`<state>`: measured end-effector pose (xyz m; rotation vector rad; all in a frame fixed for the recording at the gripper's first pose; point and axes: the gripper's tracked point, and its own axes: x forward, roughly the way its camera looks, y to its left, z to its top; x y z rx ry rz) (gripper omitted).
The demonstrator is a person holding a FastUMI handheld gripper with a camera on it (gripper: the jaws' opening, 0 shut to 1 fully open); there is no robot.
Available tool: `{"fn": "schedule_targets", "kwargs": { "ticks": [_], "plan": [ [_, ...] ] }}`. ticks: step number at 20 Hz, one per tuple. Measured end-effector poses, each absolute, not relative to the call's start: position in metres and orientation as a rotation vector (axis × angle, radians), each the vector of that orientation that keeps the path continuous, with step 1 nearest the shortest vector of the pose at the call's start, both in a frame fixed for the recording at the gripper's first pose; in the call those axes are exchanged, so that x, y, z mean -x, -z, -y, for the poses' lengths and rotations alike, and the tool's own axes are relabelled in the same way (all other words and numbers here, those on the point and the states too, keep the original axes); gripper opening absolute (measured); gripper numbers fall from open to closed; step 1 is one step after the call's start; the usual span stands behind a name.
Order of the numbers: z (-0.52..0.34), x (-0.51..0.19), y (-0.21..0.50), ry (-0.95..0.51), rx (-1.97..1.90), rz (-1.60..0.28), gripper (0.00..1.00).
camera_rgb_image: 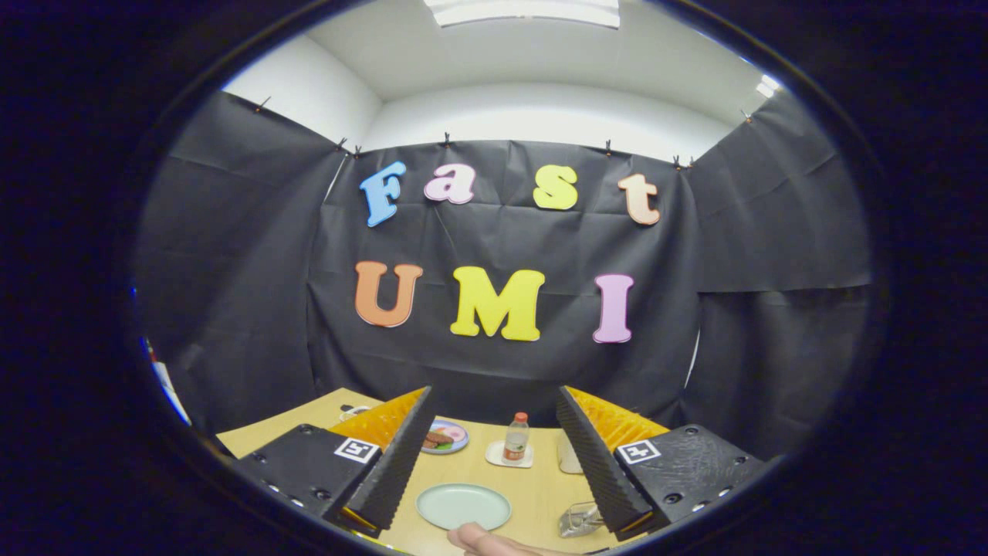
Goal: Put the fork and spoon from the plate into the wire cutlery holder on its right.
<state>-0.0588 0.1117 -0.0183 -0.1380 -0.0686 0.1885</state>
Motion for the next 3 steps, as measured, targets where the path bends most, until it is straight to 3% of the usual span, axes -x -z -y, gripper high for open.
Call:
{"fn": "schedule_targets", "kwargs": {
  "ticks": [3],
  "plan": [
    [-0.1101,0.0569,0.0228,-0.197,0.115,0.05,0.96]
  ]
}}
